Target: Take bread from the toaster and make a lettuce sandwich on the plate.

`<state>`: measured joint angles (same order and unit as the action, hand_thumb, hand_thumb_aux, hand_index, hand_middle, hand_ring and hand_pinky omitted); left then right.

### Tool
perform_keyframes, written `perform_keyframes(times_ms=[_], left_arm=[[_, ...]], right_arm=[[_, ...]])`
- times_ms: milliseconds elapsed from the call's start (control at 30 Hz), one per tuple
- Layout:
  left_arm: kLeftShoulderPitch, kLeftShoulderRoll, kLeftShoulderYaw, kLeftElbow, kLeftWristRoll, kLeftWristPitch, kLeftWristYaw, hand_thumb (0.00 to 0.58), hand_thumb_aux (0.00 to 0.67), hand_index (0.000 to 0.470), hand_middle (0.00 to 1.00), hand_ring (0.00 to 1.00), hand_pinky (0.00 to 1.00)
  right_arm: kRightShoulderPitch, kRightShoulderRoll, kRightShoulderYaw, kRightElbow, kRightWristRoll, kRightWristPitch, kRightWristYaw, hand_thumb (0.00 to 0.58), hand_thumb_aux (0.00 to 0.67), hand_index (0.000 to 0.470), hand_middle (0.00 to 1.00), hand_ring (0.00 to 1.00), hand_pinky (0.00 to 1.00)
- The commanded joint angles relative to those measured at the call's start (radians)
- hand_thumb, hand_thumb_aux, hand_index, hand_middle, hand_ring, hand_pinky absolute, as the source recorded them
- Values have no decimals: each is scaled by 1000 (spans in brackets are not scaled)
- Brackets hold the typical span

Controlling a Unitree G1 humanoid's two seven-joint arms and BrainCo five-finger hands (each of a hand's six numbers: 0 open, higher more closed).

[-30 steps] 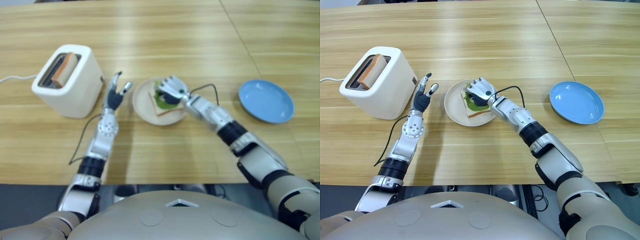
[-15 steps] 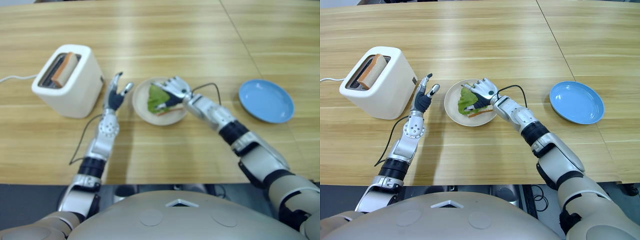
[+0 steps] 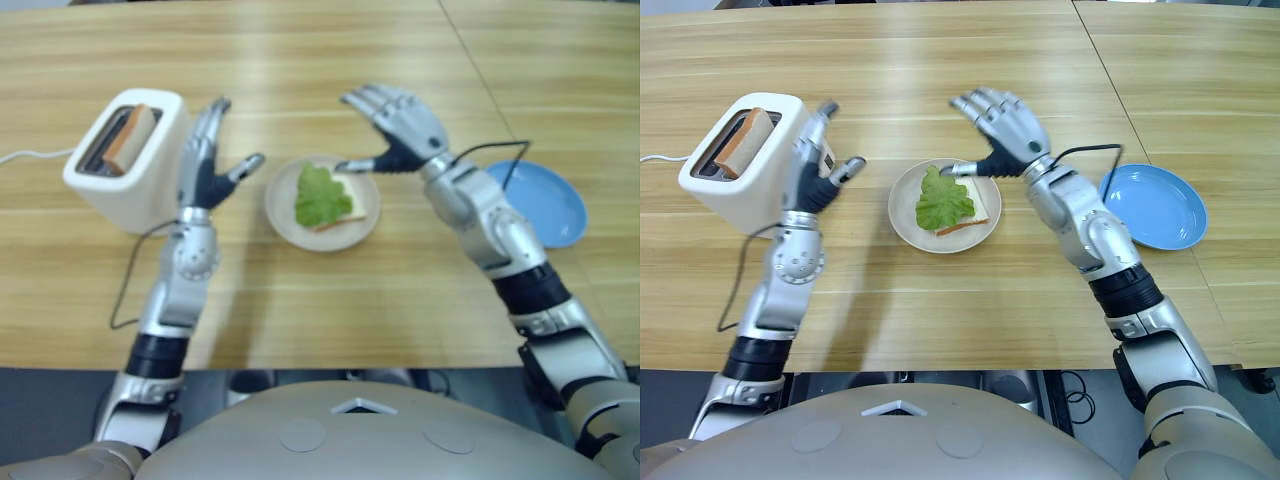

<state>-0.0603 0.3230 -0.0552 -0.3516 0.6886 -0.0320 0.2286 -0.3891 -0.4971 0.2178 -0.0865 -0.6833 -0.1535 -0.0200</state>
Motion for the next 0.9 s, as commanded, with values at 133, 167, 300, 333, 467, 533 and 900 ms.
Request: perform_keyframes(times_ms=[133, 167, 300, 333, 467, 533, 900], left_arm=[[5, 192, 179, -65, 200, 193, -167, 0, 0, 0, 0, 0, 0], [10, 214, 197, -53, 213, 215, -184, 0, 0, 0, 0, 0, 0], [13, 284, 231, 56, 258, 300, -248, 0, 0, 0, 0, 0, 0], [9, 292, 230, 96, 254, 314, -258, 0, 0, 0, 0, 0, 0], [-5, 292, 218, 214, 228, 373, -294, 0, 0, 0, 0, 0, 0], [-9, 287, 216, 244, 216, 394, -300, 0, 0, 0, 0, 0, 0], [-35, 294, 180, 328, 158, 417, -284, 580, 670, 460, 0, 0, 0]], right_arm=[[115, 97, -240, 20, 405, -25, 34, 0, 0, 0, 106, 106, 106], [127, 106, -259, 27, 439, -25, 40, 0, 0, 0, 106, 106, 106], [179, 117, -305, 46, 514, -34, 64, 0, 0, 0, 106, 106, 106], [188, 117, -309, 50, 520, -37, 66, 0, 0, 0, 106, 106, 106], [203, 121, -314, 63, 535, -47, 76, 0, 0, 0, 102, 102, 102], [203, 118, -316, 69, 538, -51, 78, 0, 0, 0, 98, 98, 98], [213, 104, -325, 61, 515, -50, 67, 0, 0, 0, 98, 98, 98]])
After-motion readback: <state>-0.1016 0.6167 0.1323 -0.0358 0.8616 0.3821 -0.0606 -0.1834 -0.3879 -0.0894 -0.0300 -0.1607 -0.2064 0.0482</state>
